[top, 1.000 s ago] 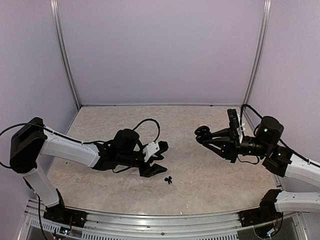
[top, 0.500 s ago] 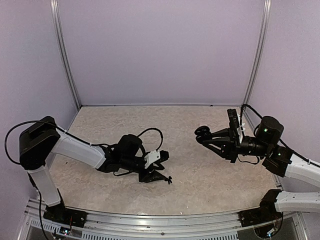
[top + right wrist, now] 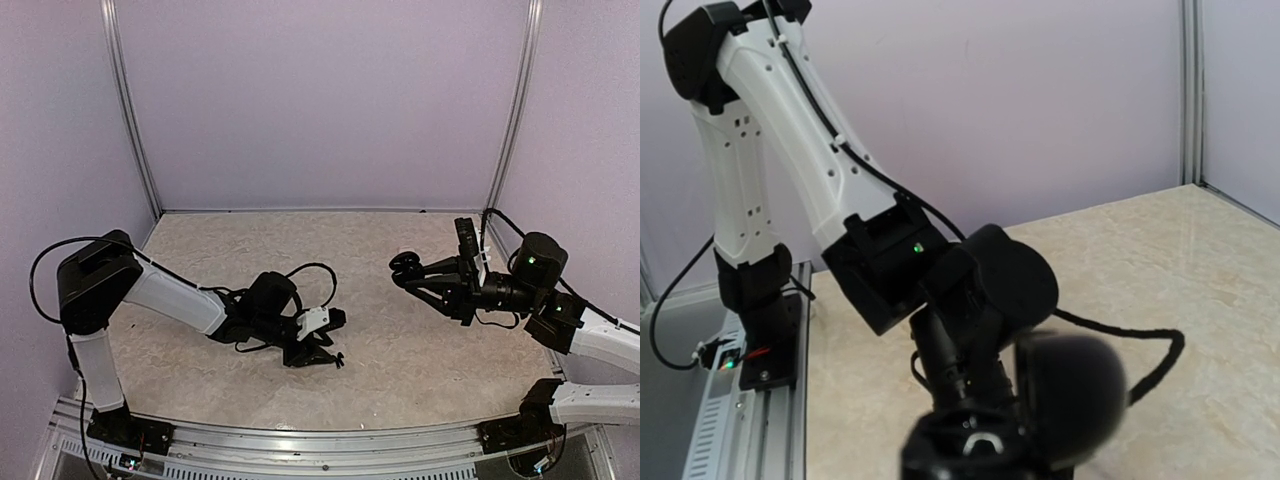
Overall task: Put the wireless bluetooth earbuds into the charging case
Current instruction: Adjust the left earbud at the center of the board.
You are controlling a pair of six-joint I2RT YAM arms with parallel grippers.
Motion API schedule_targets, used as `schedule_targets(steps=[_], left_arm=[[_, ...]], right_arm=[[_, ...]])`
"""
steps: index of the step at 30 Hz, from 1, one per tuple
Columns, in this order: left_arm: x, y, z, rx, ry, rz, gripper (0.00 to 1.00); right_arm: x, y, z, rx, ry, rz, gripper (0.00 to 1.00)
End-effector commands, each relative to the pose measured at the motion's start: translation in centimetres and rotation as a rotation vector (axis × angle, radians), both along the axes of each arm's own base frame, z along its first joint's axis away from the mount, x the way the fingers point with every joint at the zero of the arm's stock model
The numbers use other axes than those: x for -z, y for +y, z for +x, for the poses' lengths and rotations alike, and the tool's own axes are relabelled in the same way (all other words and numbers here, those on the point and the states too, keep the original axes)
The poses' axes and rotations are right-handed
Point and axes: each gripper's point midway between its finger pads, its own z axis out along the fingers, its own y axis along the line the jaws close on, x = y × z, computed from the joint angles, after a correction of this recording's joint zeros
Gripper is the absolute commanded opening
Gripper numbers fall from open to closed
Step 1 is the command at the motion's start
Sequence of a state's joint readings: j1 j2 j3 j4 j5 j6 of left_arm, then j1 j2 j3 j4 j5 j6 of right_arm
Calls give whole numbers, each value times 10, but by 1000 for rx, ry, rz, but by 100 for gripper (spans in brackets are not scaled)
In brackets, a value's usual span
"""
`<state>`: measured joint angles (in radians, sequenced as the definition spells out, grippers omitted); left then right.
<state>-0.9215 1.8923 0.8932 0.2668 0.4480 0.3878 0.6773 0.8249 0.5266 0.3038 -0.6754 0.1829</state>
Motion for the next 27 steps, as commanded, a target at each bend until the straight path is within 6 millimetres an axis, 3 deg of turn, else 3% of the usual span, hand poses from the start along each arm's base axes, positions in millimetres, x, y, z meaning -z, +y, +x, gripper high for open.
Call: schedule_targets(steps=[1, 10, 27], left_arm=[[8, -1, -3, 41, 17, 18, 43], [17, -5, -2, 47, 31, 44, 41], [39, -3, -17, 84, 22, 117, 31]], right_arm=[[-14, -3, 2, 11, -35, 23, 0], [-13, -2, 3, 9, -32, 21, 0], [-15, -3, 3, 12, -32, 17, 0]])
